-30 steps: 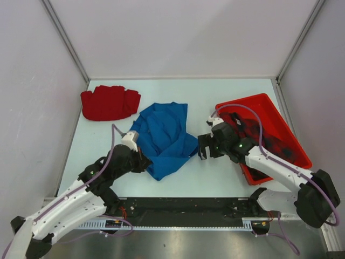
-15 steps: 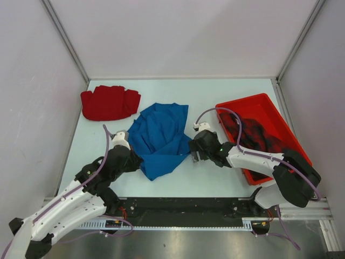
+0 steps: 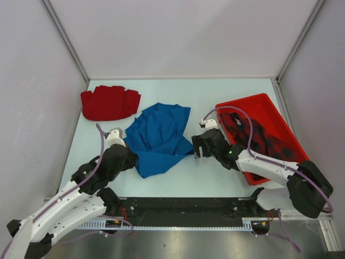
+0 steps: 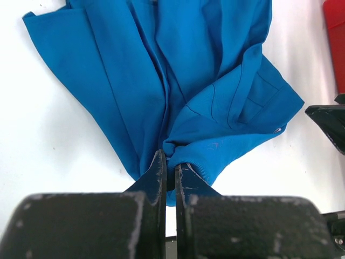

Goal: Fold and stack the skirts
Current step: Flatten out the skirt at the center of the board.

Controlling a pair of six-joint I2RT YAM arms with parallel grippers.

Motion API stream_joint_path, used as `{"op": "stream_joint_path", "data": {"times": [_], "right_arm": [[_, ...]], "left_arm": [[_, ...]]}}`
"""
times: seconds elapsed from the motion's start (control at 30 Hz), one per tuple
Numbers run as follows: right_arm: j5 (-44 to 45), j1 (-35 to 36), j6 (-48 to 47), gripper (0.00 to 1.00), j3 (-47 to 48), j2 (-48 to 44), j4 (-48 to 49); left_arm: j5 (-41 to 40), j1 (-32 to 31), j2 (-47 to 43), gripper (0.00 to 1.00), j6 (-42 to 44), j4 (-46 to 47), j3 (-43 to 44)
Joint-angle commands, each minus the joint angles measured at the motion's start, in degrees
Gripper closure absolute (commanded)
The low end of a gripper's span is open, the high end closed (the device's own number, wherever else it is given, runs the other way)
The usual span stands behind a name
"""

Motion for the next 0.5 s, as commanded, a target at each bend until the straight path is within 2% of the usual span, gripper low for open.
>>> {"op": "stream_joint_path", "data": {"times": [0.0, 0.2, 0.47], "right_arm": [[-2.5, -0.5, 1.2, 0.13, -0.9, 2.3, 4.4], [2.2, 1.5, 3.7, 0.14, -1.2, 8.1, 7.4], [8.2, 2.6, 7.1, 0.15, -2.1, 10.4, 13.3]], "left_arm": [[-2.8, -0.1, -0.6, 1.0, -0.1, 1.7, 2.5], [-3.2, -0.2, -0.7, 1.0, -0.3, 1.5, 2.6], [-3.9, -0.1, -1.9, 1.0, -0.8, 0.5, 2.8]]}}
